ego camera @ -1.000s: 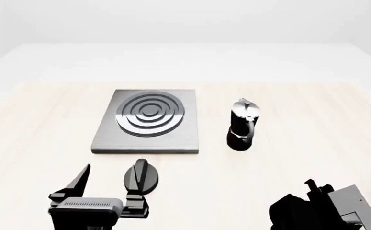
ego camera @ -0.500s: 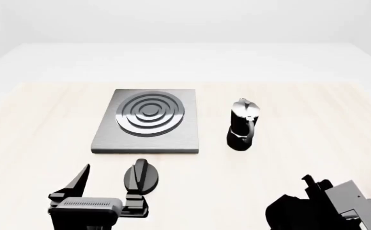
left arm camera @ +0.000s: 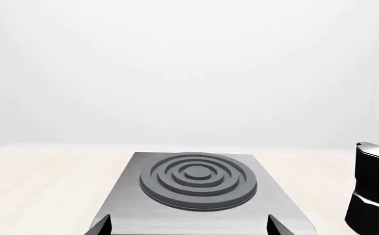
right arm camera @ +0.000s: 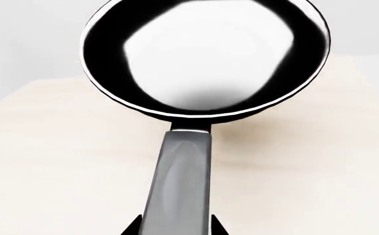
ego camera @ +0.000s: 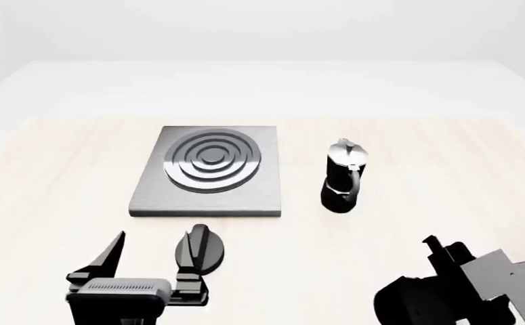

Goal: Put the frying pan on the stove.

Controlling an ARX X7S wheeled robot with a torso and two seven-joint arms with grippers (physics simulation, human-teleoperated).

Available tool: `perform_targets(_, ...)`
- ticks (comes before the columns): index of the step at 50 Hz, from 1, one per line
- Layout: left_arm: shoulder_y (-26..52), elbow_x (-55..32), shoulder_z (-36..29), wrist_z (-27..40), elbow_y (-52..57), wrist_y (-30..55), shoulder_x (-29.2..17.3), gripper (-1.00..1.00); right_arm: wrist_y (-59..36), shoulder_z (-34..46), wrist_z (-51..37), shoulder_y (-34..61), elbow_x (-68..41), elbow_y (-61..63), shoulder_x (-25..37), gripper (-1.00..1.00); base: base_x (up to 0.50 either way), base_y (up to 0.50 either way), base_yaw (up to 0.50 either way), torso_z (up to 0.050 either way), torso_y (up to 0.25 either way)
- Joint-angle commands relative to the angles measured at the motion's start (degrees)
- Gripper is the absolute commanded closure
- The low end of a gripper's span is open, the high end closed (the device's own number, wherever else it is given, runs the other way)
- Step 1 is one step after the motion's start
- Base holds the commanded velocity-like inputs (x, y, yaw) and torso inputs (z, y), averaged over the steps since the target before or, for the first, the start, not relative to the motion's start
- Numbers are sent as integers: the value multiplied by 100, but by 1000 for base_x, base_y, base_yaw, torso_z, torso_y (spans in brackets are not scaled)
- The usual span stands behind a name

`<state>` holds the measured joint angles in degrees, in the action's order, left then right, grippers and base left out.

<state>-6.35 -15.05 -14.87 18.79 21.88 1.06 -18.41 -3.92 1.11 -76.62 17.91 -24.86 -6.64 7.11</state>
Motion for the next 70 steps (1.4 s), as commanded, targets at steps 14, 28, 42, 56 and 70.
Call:
perform_targets(14,15,1,-34,41,-28,-36,-35,-100,114,395,537,-152,18,856,250,100,0,0,0,0,1)
perform_targets(28,13,-6,-70,60,-27,-49,-48,-100,204,607,768,-243,83,1406,439,100,0,0,0,0,1)
perform_targets(42,35,-20,-76,91,-61,-58,-60,-100,360,909,1254,-205,89,1457,567,100,0,0,0,1,1)
perform_targets(56,36,-11,-90,129,-45,-65,-83,-100,599,1165,1733,-209,103,1408,672,100,0,0,0,0,1)
perform_targets(70,66,-65,-94,143,-64,-57,-94,-100,596,1377,2054,-239,-4,1610,788,100,0,0,0,1,1)
